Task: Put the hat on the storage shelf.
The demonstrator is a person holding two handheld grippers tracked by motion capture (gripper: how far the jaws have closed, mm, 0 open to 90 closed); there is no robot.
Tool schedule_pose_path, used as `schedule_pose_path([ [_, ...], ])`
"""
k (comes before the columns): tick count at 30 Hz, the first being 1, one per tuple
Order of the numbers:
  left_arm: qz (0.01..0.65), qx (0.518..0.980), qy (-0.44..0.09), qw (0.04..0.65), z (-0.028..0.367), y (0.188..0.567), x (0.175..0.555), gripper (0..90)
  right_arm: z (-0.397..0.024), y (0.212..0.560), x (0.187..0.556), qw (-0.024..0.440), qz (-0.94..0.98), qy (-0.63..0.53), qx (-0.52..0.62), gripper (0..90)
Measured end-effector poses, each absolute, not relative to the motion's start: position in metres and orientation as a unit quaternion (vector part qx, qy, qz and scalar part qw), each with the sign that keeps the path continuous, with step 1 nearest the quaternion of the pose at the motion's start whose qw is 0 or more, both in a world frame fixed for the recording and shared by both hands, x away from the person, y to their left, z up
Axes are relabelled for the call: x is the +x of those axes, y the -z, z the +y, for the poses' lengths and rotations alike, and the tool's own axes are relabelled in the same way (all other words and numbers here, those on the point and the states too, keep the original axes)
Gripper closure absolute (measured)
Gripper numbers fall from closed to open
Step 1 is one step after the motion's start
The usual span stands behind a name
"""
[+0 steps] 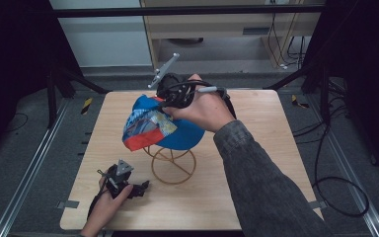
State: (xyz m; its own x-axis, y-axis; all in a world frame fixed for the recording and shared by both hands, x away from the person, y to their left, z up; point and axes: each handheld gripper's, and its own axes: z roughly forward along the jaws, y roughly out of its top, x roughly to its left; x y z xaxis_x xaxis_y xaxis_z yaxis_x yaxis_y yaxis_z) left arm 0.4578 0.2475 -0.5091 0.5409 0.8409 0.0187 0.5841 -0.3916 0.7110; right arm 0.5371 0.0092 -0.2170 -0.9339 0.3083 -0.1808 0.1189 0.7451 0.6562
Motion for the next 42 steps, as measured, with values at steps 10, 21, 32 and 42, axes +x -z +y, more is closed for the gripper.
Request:
schedule_pose_path([
  [10, 0.439, 0.812, -0.192, 0.334, 0.248, 0.509, 0.458, 0.0, 0.013, 0.223, 0.54, 0.135, 0.926, -0.332, 0.12, 90.0],
  [21, 0.437, 0.813, -0.191, 0.334, 0.247, 0.509, 0.458, 0.0, 0.014, 0.23, 0.541, 0.132, 0.927, -0.328, 0.124, 89.3],
  [32, 0.436, 0.814, -0.191, 0.334, 0.247, 0.509, 0.458, 0.0, 0.011, 0.232, 0.54, 0.129, 0.927, -0.331, 0.124, 84.6],
  [42, 0.436, 0.814, -0.191, 0.333, 0.247, 0.509, 0.458, 0.0, 0.009, 0.232, 0.54, 0.136, 0.923, -0.336, 0.13, 73.1],
])
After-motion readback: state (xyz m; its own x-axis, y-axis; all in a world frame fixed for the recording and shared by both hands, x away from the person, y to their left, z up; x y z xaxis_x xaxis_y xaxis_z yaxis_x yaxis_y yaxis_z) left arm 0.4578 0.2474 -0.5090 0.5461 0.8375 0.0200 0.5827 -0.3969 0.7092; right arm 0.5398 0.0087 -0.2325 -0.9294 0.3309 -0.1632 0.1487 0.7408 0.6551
